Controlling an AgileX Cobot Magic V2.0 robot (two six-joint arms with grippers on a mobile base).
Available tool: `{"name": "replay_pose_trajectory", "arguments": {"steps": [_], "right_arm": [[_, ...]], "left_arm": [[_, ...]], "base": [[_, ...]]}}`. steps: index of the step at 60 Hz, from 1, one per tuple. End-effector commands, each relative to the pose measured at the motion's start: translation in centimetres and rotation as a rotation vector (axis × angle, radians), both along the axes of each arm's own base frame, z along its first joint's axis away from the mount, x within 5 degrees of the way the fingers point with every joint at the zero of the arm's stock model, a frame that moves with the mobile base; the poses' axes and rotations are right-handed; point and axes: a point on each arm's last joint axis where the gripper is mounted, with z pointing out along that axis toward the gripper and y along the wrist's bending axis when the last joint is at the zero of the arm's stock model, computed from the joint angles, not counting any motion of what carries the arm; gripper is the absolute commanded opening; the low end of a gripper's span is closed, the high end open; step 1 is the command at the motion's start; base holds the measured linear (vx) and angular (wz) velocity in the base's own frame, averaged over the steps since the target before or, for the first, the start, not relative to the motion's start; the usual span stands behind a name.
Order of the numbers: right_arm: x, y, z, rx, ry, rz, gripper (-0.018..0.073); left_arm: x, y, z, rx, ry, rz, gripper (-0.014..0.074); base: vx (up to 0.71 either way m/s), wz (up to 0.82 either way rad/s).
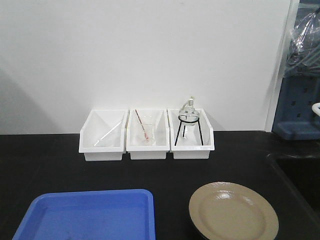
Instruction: Place disk in tray to left cabinet
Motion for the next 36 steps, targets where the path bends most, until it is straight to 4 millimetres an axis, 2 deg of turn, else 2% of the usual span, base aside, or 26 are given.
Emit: {"name": "replay_pose_trajectory", "arguments": {"steps": [1,36], "right_arm": [[0.04,0.11,0.03,-0.002,-0.065,0.011,-0.0006],[0.04,0.11,0.05,-0.001,-0.067,0.011,-0.0006]], "left_arm": [[-0.01,0.09,0.22,-0.003,-0.082,0.008,-0.0006],[-0.01,0.09,0.22,-0.003,-0.082,0.008,-0.0006]], "base": [[0.0,0.0],[0.0,0.0]]}}
